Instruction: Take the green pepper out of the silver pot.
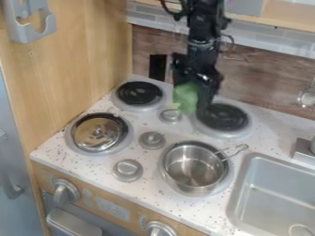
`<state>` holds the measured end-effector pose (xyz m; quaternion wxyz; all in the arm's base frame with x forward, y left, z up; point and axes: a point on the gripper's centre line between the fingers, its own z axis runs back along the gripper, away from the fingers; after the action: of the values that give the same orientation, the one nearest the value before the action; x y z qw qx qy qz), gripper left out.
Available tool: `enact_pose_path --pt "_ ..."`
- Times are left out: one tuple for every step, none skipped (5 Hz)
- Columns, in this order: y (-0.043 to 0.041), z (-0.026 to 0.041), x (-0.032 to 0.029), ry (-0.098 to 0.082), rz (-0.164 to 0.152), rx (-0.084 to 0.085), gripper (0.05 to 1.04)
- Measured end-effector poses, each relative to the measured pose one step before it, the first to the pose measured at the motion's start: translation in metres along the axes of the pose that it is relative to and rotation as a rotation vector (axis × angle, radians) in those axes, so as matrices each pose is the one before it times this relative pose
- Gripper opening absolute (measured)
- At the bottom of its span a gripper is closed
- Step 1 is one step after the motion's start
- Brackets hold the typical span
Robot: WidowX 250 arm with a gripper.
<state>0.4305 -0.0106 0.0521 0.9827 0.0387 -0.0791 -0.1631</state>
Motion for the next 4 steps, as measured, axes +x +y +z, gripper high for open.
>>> enact_pose_path --pt "0.01819 -0.03574 0.00835 0.0475 0.0574 0.0262 0.809" --pt "0.01825 -0.02714 -0.00061 0.0457 0.0622 0.0152 0.809" --pt "0.00406 -0.03057 -0.00247 0.0574 0.0559 0.0222 0.809" --pt "0.00046 -0.00366 0.00531 -0.0043 0.0204 0.0014 0.837"
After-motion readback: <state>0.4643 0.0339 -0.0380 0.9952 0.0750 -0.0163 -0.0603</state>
